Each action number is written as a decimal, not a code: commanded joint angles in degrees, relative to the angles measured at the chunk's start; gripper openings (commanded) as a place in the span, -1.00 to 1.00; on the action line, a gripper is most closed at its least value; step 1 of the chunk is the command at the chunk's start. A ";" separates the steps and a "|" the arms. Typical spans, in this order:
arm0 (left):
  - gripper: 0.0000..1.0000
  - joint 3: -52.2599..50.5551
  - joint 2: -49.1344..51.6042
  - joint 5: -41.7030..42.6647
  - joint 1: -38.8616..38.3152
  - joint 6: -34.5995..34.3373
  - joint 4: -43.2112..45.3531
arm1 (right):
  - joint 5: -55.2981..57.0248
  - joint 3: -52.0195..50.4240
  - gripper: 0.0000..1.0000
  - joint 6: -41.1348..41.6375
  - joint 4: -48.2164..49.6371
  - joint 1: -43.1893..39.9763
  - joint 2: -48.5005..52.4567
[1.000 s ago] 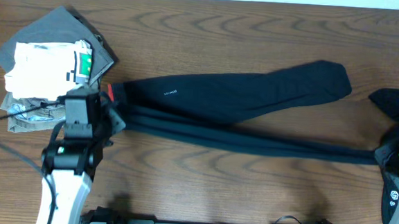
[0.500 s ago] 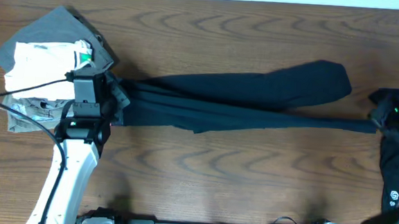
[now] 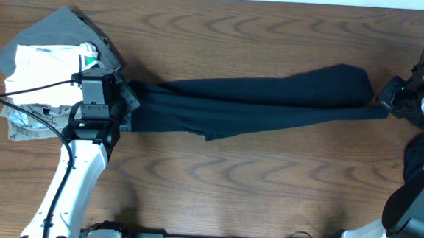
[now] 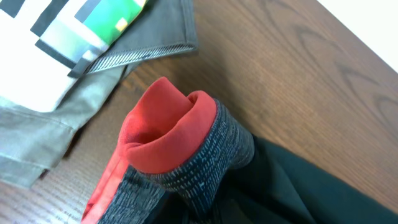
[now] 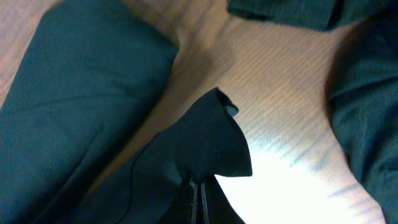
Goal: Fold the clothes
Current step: 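Lift the lower leg and fold it up onto the upper leg with both grippers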
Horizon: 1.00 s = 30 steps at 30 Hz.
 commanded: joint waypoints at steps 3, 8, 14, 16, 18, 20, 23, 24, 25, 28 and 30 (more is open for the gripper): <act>-0.88 1.53 1.22 -2.21 0.24 0.76 3.37 | 1.73 1.55 -0.97 -0.39 2.80 0.79 1.81; -0.88 1.53 4.02 -2.12 0.24 -0.33 4.90 | 1.73 1.55 -0.97 -0.37 5.18 0.79 3.28; -0.88 1.53 6.97 -2.10 0.24 -0.33 7.39 | 1.73 1.55 -0.97 -0.37 7.28 1.18 5.03; -0.88 1.53 7.76 -2.10 0.24 -0.33 8.48 | 1.73 1.55 -0.97 -0.35 7.93 1.51 5.18; -0.88 1.53 8.41 -2.10 0.24 -0.35 9.25 | 1.73 1.55 -0.97 -0.33 8.96 1.88 5.29; -0.88 1.53 9.01 -2.10 0.24 -0.35 9.92 | 1.73 1.55 -0.98 -0.13 9.88 2.23 5.38; -0.88 1.53 9.68 -2.12 0.24 -0.33 10.60 | 1.73 1.55 -0.98 0.74 11.06 2.62 5.55; -0.87 1.53 9.88 -2.12 0.24 -0.33 10.88 | 1.73 1.55 -0.97 0.74 11.52 2.78 5.70; -0.88 1.53 10.12 -2.12 0.24 -0.33 11.28 | 1.73 1.55 -0.98 1.18 12.00 2.95 5.84; -0.71 1.53 10.78 -2.14 0.24 -0.31 12.28 | 1.70 1.55 -0.97 1.84 12.72 3.21 6.51; -0.33 1.53 11.23 -2.16 0.24 -0.31 13.53 | 1.70 1.55 -0.98 2.03 12.98 3.41 7.26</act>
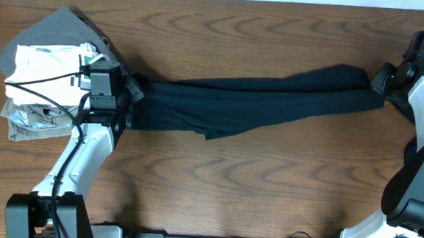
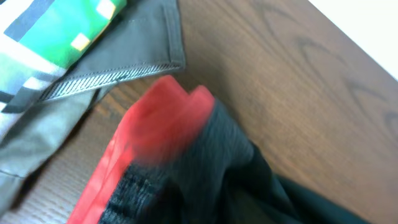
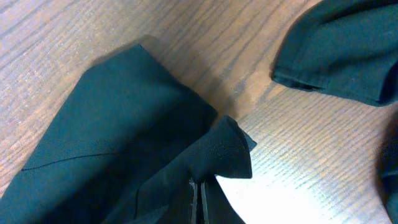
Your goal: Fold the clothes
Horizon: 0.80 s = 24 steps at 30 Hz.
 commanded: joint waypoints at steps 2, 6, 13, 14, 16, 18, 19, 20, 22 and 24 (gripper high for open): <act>-0.14 1.49 1.11 -1.97 0.24 -0.37 2.34 | 1.25 1.33 -0.97 1.62 0.28 0.70 2.71; -0.13 1.49 1.40 -1.97 0.24 -0.35 2.40 | 1.25 1.33 -0.97 1.62 0.22 0.72 3.96; -0.14 1.46 1.44 -1.92 0.24 -0.35 -1.68 | 1.25 1.33 -0.97 1.62 1.29 0.72 4.28; -0.14 1.46 1.44 -1.95 0.24 -0.35 -2.73 | 1.25 1.33 -0.98 1.62 1.44 0.72 4.28; -0.15 1.38 1.44 -1.95 0.24 -0.35 -4.31 | 1.25 1.33 -0.97 1.62 1.62 0.72 4.28; -0.15 1.29 1.46 -1.99 0.24 -0.33 -5.81 | 1.25 1.33 -0.97 1.62 1.81 0.72 4.28; -0.14 1.27 1.46 -2.01 0.24 0.13 -6.01 | 1.25 1.33 -0.97 1.62 1.84 0.72 4.28; -0.14 1.27 1.51 -2.01 0.24 0.96 -5.88 | 1.22 1.33 -0.97 1.62 1.86 0.72 4.28; -0.14 1.27 1.77 -3.67 0.24 1.62 -4.85 | 1.22 1.33 -0.97 1.60 1.79 0.72 4.28; -0.13 1.27 2.08 -5.03 0.24 1.95 -3.58 | 1.22 1.33 -0.98 1.60 1.64 0.72 4.28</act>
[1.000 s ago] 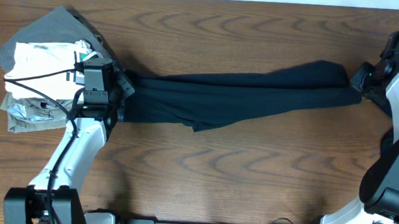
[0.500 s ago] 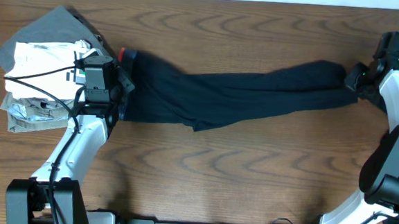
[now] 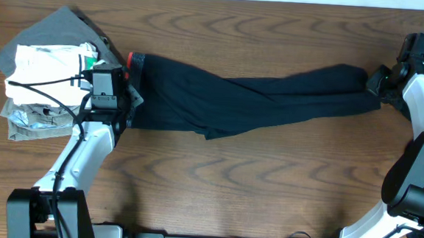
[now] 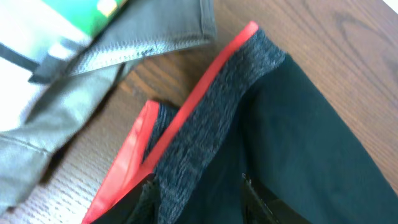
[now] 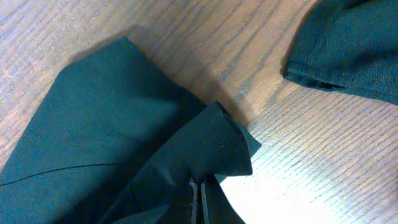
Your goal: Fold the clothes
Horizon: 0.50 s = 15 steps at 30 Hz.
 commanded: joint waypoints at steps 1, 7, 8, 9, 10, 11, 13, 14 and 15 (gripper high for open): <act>-0.13 1.11 1.07 -2.75 0.26 2.45 2.08 | 1.03 1.14 -0.98 0.76 0.09 0.48 0.20; -0.12 5.55 2.51 6.54 1.86 10.14 0.96 | 1.03 1.14 -0.97 0.76 -0.52 0.57 0.20; -0.12 7.89 3.58 7.02 2.43 10.91 -1.49 | 1.03 1.14 -0.97 0.76 -0.68 0.59 0.20; -0.11 10.62 5.01 7.45 3.02 11.87 -4.28 | 1.03 1.14 -0.97 0.76 -0.96 0.68 0.20; -0.11 12.66 6.12 8.13 3.43 12.94 -6.05 | 1.03 1.14 -0.97 0.76 -1.16 0.72 0.20; -0.11 15.47 7.93 9.57 3.91 14.88 -8.13 | 1.03 1.14 -0.97 0.74 -1.40 0.76 0.20; -0.10 20.74 11.69 12.41 4.66 18.43 -11.23 | 1.03 1.14 -0.97 0.76 -1.70 0.81 0.20; -0.07 23.43 13.73 13.40 4.92 19.63 -12.79 | 1.03 1.14 -0.98 0.74 -1.81 0.81 0.20; -0.07 25.68 15.58 14.36 5.11 20.65 -13.97 | 1.03 1.14 -0.97 0.76 -1.86 0.81 0.20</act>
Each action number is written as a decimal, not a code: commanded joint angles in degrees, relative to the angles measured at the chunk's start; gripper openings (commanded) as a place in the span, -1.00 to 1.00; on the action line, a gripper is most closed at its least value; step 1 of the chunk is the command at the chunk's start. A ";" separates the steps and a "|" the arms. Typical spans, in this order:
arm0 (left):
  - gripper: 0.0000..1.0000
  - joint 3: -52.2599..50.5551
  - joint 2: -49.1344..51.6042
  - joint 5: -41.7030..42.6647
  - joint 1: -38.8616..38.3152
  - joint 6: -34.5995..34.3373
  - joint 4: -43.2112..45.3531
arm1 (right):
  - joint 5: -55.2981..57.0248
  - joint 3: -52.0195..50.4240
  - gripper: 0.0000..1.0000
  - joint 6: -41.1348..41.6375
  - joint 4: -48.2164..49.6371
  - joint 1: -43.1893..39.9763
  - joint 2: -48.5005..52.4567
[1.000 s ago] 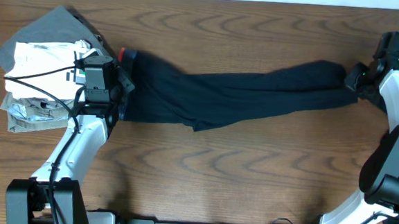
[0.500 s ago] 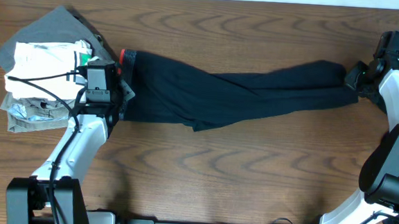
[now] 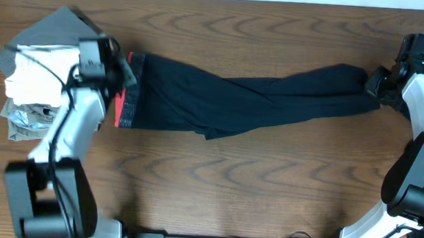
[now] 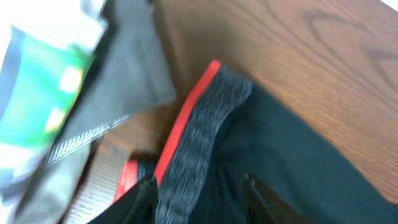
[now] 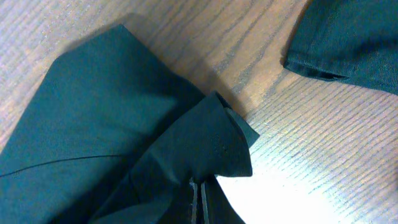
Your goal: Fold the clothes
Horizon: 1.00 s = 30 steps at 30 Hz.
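Dark pants lie stretched across the table, with a grey and red waistband flat at the left. My left gripper hovers open over the waistband's far corner. In the left wrist view its fingers stand wide apart above the grey band, gripping nothing. My right gripper is at the far right, shut on the leg end. The right wrist view shows its fingertips pinched on a dark fold of the leg hem.
A pile of clothes, grey and white with a green print, sits at the far left beside the waistband. Another dark garment lies just past the leg end on the right. The table's far edge runs close behind.
My left gripper, still open, has moved from the waistband's near side to its far left corner by the pile. The pants and the right gripper have not moved.
First both grippers held the pants taut, the left shut on a bunched waistband, the right on the leg end. Then both ends sat farther back. Then the left stood open with the waistband spread flat, and it now hovers at the far corner.
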 commanded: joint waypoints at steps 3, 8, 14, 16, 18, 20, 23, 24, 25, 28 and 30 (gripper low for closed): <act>-0.07 11.19 9.68 6.29 0.87 9.97 -3.58 | 0.85 1.05 -0.97 0.74 -0.39 0.57 0.20; -0.07 14.99 15.85 6.29 1.36 11.02 -3.04 | 0.85 1.05 -0.98 0.74 -0.90 0.57 0.20; -0.07 15.04 20.00 6.27 1.90 12.76 -0.70 | 0.87 1.05 -0.97 0.74 -1.01 0.55 0.20; -0.07 15.04 21.03 6.27 2.01 13.18 0.33 | 0.87 1.05 -0.97 0.74 -1.01 0.55 0.20; -0.07 15.04 21.75 6.27 2.05 13.64 1.33 | 0.87 1.05 -0.97 0.74 -1.01 0.55 0.20; -0.07 15.04 22.62 6.27 2.05 13.90 2.32 | 0.87 1.05 -0.98 0.74 -1.05 0.55 0.20; -0.08 15.04 24.52 6.29 2.05 13.99 3.15 | 0.87 1.05 -0.98 0.74 -1.42 0.55 0.20; -0.07 15.04 25.09 6.32 2.05 13.97 3.19 | 0.87 1.05 -0.98 0.74 -1.51 0.55 0.20; -0.08 15.04 25.66 6.34 2.03 13.97 3.23 | 0.87 1.05 -0.97 0.74 -1.62 0.55 0.20; -0.08 15.04 26.53 8.41 2.05 13.99 3.17 | 0.87 1.05 -0.97 0.74 -1.66 0.55 0.20; -0.08 15.04 26.60 10.25 2.03 13.99 3.23 | 0.87 1.05 -0.97 0.74 -1.66 0.55 0.20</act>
